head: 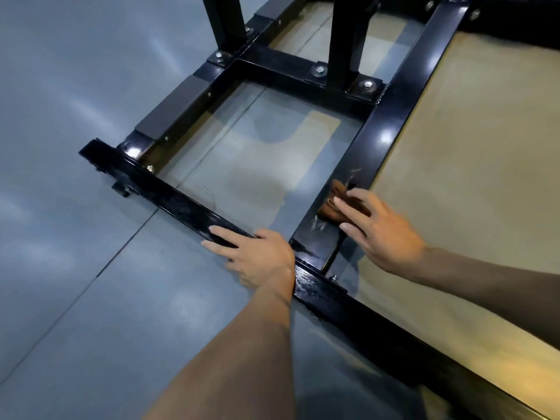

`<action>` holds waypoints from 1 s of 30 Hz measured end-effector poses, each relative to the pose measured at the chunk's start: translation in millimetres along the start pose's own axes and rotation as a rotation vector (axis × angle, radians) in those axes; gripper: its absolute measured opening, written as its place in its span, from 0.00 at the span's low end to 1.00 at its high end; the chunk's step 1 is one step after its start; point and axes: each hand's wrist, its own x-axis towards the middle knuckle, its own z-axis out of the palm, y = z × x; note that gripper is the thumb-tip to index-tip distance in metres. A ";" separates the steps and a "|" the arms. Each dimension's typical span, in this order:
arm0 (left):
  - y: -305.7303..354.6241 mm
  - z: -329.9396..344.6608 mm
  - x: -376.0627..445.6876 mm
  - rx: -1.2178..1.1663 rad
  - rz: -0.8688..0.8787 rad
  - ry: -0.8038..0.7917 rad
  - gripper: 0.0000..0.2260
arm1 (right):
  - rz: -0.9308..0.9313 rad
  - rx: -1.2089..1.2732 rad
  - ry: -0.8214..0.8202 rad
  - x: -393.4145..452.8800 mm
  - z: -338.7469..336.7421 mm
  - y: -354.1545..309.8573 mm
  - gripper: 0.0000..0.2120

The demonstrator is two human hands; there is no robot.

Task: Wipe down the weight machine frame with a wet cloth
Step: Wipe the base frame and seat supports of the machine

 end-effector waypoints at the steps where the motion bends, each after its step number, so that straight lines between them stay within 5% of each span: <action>1: -1.0 0.9 0.0 0.005 -0.009 0.000 0.36 | -0.058 -0.001 -0.011 -3.7 0.2 -2.5 0.27; 8: 4.7 1.4 -0.8 0.034 -0.032 -0.001 0.35 | -0.340 -0.076 -0.039 11.8 -5.7 33.9 0.26; 15: 3.5 2.1 -1.0 0.071 -0.037 0.008 0.36 | 0.324 0.061 0.163 51.1 -3.7 70.4 0.23; 21: 2.3 5.3 0.2 0.066 -0.040 0.035 0.36 | -0.051 0.131 -0.023 -1.7 2.5 -11.1 0.26; 25: 2.7 8.0 1.1 0.063 -0.037 0.055 0.36 | -0.364 0.046 -0.147 -2.8 -3.7 -9.7 0.24; 27: 2.0 7.8 0.9 0.055 -0.033 0.055 0.36 | -0.380 -0.046 -0.105 11.0 -6.6 11.9 0.23; 30: 2.8 5.6 0.4 0.055 -0.027 0.040 0.37 | -0.096 -0.082 0.059 33.0 -12.8 43.1 0.22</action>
